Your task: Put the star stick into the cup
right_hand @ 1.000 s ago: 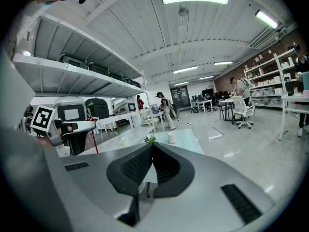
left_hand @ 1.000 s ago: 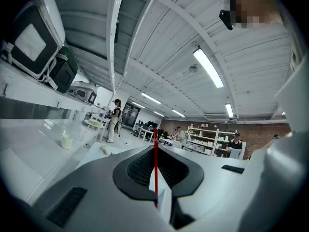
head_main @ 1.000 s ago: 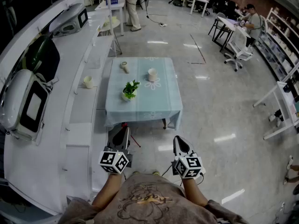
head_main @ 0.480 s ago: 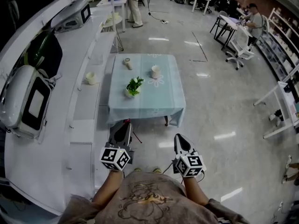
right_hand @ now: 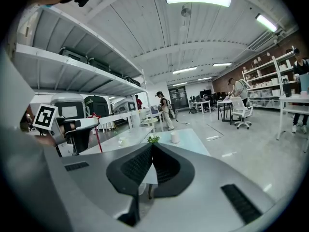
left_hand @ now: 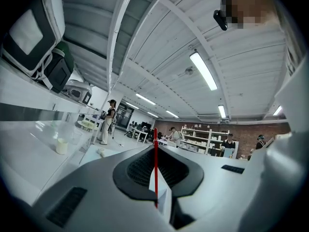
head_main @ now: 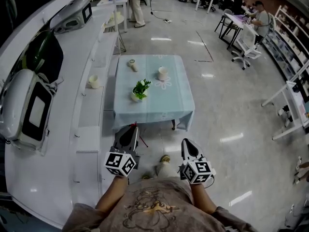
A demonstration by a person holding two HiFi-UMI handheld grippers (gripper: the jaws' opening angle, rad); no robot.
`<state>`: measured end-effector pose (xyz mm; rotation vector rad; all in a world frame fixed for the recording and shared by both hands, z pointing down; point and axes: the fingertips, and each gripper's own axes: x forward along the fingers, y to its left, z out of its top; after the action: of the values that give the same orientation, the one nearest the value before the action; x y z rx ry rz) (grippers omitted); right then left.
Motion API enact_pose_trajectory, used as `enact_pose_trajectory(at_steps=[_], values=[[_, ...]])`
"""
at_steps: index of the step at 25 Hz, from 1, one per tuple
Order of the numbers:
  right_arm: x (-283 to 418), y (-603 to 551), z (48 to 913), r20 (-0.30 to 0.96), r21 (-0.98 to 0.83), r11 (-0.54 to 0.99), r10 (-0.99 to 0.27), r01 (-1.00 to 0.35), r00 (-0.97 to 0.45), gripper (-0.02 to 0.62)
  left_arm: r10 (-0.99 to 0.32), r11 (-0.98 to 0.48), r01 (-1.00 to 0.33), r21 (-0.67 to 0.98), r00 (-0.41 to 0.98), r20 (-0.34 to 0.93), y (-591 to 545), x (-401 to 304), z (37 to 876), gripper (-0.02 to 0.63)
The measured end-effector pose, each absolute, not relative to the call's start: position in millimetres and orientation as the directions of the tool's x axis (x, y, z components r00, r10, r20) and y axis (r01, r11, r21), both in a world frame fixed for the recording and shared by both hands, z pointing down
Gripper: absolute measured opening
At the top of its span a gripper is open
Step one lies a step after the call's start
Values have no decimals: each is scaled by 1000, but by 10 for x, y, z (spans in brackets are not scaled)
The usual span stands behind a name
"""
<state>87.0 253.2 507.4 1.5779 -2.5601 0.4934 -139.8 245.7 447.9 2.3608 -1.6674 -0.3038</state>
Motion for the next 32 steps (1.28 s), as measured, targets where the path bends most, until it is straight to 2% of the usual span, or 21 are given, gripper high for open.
enact_pose_trajectory(at_steps=[16,32], values=[[592,1814,5223,249,-221,429,-843,-876,-476,2,-938,-338,-886,317,345,-36,1782,-1574,4601,34],[689,337,5129,248,-230,476,-815,-849,-524,2,-951,-298,-899,320,307,-25,367,-1464,4515,34]])
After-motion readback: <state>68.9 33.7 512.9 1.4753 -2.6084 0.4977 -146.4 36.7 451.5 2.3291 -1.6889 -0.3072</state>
